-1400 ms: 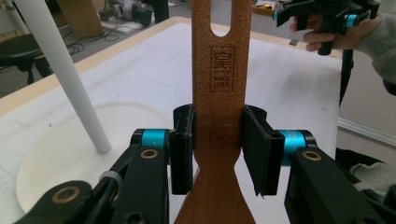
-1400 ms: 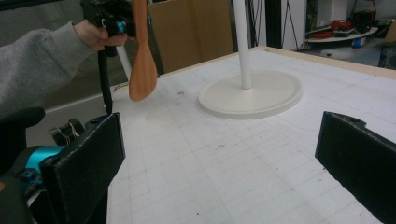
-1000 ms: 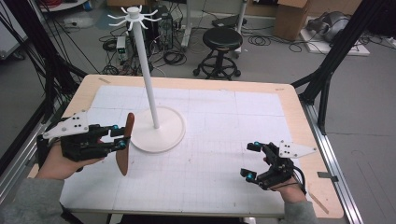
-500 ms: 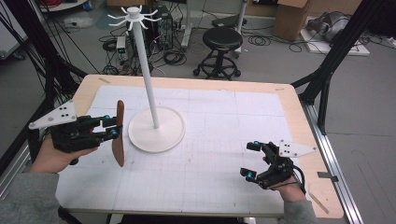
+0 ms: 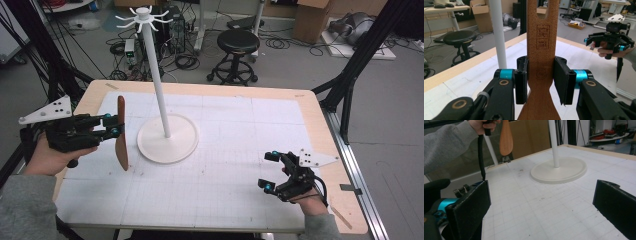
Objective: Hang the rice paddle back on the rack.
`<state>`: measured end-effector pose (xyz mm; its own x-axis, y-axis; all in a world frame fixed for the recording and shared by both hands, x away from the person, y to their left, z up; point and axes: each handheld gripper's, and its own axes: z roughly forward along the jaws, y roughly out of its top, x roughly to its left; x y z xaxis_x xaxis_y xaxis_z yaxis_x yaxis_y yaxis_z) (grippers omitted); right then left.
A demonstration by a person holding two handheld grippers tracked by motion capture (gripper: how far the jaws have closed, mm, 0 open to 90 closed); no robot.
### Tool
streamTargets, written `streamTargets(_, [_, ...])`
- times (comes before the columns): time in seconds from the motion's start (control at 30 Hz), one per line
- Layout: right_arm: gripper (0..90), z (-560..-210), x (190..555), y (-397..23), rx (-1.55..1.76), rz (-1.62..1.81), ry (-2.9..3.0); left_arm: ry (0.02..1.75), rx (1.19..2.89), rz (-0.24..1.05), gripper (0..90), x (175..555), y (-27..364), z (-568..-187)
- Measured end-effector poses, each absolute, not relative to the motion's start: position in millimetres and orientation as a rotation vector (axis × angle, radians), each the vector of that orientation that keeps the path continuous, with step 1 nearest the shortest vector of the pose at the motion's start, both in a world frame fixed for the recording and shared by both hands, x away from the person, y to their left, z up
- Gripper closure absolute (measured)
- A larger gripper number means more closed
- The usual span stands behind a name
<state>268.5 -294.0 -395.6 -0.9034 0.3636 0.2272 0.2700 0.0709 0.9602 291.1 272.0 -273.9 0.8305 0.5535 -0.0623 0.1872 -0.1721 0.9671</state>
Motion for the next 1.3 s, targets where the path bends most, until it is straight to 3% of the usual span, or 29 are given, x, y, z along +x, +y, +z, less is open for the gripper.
streamTargets(0.77, [0.0,-396.1,269.9,-292.7,0.662,1.980,2.273,0.619,1.704,0.376,65.1,317.6,284.9,-232.9])
streamTargets(1.3, [0.0,-395.2,269.4,-294.6,0.658,1.992,2.256,0.606,1.718,0.409,65.1,335.4,272.4,-198.4])
